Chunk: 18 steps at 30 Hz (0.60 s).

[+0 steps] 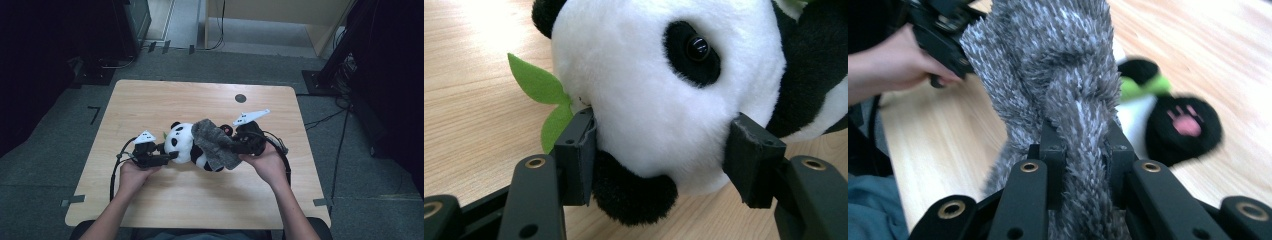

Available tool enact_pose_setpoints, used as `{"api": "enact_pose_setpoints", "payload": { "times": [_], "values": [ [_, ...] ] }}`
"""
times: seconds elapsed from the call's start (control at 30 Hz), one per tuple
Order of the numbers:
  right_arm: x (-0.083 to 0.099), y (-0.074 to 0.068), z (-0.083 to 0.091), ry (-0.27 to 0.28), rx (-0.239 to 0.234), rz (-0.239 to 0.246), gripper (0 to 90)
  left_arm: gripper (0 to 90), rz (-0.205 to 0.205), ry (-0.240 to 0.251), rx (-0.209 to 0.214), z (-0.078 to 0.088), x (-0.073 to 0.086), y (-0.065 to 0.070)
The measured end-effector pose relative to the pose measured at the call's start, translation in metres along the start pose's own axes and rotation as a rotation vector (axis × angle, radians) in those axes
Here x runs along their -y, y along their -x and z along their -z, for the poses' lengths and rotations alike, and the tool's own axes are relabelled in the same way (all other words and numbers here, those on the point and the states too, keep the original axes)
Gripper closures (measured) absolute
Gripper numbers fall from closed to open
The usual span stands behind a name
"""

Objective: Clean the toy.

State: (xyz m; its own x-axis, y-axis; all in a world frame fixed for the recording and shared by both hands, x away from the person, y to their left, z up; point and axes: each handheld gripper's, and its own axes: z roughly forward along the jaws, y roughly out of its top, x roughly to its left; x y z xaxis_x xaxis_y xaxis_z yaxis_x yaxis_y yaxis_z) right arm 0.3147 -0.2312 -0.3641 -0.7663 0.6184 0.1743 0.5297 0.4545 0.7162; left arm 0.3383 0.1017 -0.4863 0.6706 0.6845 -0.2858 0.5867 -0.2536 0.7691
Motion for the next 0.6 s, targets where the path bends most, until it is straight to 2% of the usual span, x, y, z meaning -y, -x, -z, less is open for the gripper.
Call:
{"api": "enact_pose_setpoints", "payload": {
  "times": [0.07,0.1,0.2,0.4,0.5,0.6],
  "values": [
    [-0.010,-0.013,-0.001,0.015,-0.016,0.029,76.9,38.0,0.007,-0.005,0.001,0.000,-0.001,0.001],
    [-0.010,-0.013,-0.001,0.015,-0.016,0.029,76.9,38.0,0.009,-0.006,0.001,0.000,-0.002,0.001],
    [-0.020,-0.025,-0.008,0.017,-0.054,0.048,77.0,38.2,0.014,-0.011,0.001,0.001,-0.003,0.002],
    [-0.028,-0.055,-0.041,-0.047,-0.127,0.092,77.0,38.2,0.023,-0.015,0.000,0.002,-0.004,0.003],
    [-0.025,-0.064,-0.061,-0.092,-0.129,0.107,77.0,38.2,0.019,-0.021,0.000,0.002,-0.005,0.003],
    [-0.018,-0.067,-0.082,-0.143,-0.120,0.100,77.0,38.2,0.016,-0.024,-0.001,0.002,-0.005,0.003]
  ]
}}
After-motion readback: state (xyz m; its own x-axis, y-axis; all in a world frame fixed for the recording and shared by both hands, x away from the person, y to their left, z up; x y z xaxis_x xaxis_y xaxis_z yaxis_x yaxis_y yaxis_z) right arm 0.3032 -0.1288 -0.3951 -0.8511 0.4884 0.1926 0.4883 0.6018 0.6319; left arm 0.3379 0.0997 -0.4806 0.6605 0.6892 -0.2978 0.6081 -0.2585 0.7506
